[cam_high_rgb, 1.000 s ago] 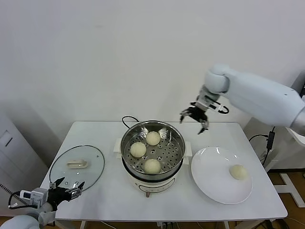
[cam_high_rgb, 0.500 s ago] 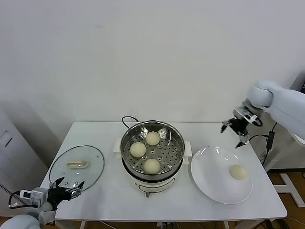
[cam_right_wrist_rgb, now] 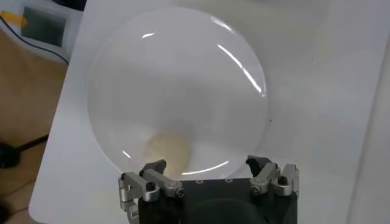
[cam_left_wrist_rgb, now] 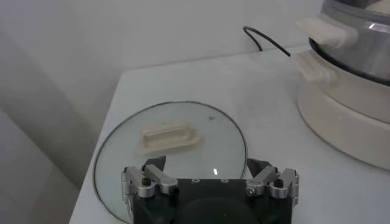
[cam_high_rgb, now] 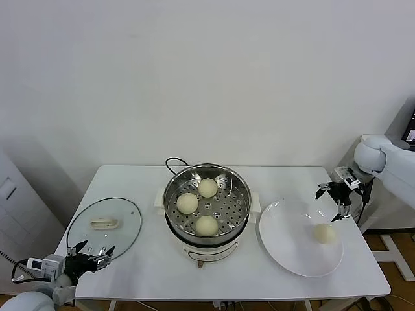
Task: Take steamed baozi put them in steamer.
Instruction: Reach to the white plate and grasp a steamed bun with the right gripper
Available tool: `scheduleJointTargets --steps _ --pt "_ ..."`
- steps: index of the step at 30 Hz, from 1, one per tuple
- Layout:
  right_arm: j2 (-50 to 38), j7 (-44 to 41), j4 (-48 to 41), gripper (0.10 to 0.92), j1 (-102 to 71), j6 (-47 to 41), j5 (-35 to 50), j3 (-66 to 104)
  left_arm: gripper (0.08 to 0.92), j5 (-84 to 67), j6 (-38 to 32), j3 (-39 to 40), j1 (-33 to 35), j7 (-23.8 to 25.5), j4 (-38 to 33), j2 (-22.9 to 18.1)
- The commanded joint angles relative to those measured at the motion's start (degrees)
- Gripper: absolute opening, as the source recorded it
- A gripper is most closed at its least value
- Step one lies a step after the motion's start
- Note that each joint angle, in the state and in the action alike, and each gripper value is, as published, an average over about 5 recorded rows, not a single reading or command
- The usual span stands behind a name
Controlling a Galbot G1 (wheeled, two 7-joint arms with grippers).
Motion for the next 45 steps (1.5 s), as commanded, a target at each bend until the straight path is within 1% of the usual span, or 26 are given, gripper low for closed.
scheduleJointTargets --steps 1,22,30,39,41,45 --pt "-0.7 1.6 -2.1 0.823 -7.7 -0.5 -1.3 4.1 0.823 0.0 0.0 0.0 0.1 0.0 0.0 0.1" --pt "1.8 2.5 -5.2 0.814 -13.9 -0.6 -4.6 9.8 0.823 0.3 0.0 0.1 0.1 0.0 0.3 -0.1" --pt "2.4 1.9 -6.1 0.714 -15.5 -0.3 -7.0 11.6 0.823 0.4 0.0 0.1 0.0 0.0 0.5 0.2" --pt "3.2 1.5 -6.7 0.552 -16.1 0.2 -8.2 12.6 0.823 0.4 0.0 0.2 -0.2 0.0 0.7 0.2" --pt "3.2 1.4 -6.5 0.528 -16.1 0.3 -8.3 12.5 0.823 0.4 0.0 0.2 -0.2 0.0 0.7 0.2" --pt "2.3 0.6 -4.9 0.506 -14.7 -0.1 -7.2 11.1 0.823 0.4 0.1 0.2 -0.2 -0.1 0.6 0.2"
